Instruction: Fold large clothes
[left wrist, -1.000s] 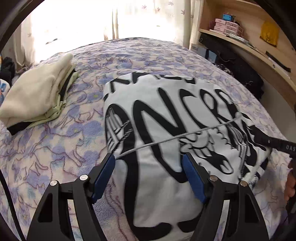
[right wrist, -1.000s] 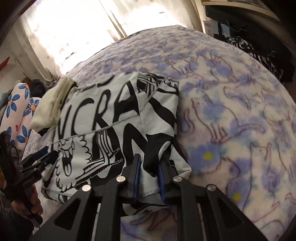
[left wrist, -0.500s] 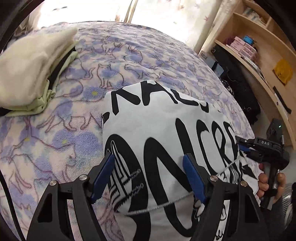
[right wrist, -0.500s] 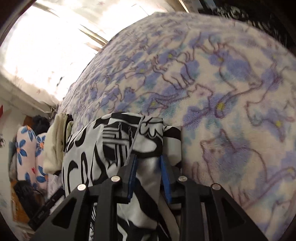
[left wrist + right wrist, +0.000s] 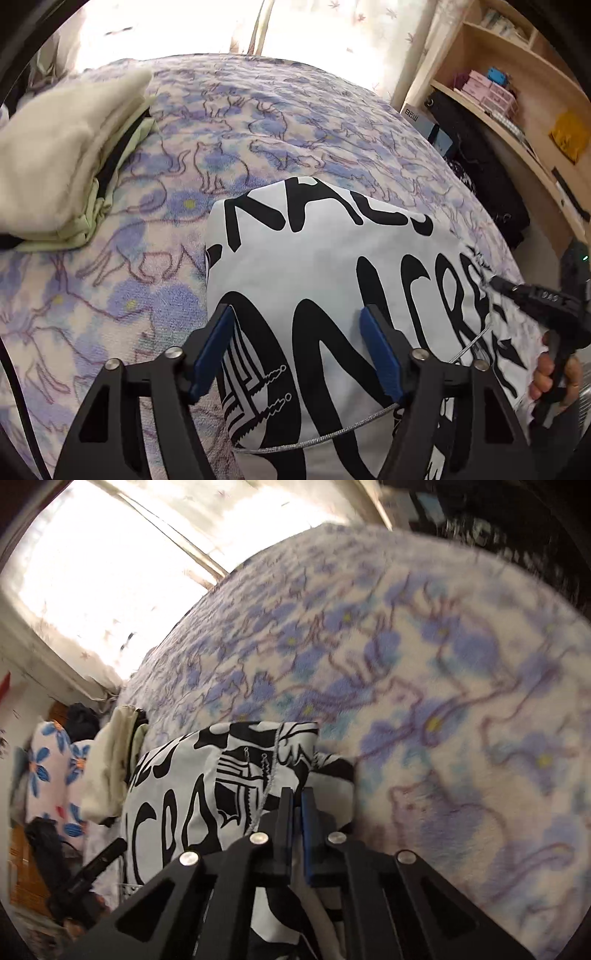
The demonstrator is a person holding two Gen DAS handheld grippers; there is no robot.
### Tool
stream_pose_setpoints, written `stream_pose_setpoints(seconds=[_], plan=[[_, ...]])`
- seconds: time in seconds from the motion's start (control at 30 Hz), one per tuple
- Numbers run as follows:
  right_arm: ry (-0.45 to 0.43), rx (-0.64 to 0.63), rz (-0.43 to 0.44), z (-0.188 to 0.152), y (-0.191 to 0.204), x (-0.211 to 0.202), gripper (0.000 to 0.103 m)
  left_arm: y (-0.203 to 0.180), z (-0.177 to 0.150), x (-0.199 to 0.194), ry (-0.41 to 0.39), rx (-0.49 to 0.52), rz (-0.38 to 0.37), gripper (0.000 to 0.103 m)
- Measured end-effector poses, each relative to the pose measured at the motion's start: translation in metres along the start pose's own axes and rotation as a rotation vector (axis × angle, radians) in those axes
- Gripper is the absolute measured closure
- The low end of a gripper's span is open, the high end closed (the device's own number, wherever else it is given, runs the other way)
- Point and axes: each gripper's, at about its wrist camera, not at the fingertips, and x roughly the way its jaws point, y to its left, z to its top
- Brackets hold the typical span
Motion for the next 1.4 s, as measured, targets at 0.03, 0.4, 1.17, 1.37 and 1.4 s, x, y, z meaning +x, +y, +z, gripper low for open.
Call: stream_pose_setpoints(seconds=[0.03,0.4,1.17,1.37,1.4], plan=[[-0.026,-0.012,-0.087,-0.001,-0.004,-0.004,0.103,-0.003,-0.001,-0.001,-0.009,0.023,0.022,0.040],[-0.059,-0.053,-0.053,-0.016,0.011,-0.023,0.103,-0.012,-0.008,0.002,-0.014,0.085,0.088,0.043],[0.046,-0.263,-0.312,-0.035,0.067,0.038,0.103,-0.022,-0.014,0.008,-0.031,0.122,0.136,0.043],[0.035,-0.217,-0.304,-0.035,0.073,0.031,0.101,-0.021,-0.013,0.006,-0.030,0.125,0.145,0.043],[0.032,-0.205,-0.288,-0.035,0.074,0.026,0.101,-0.021,-0.012,0.004,-0.036,0.125,0.145,0.043]])
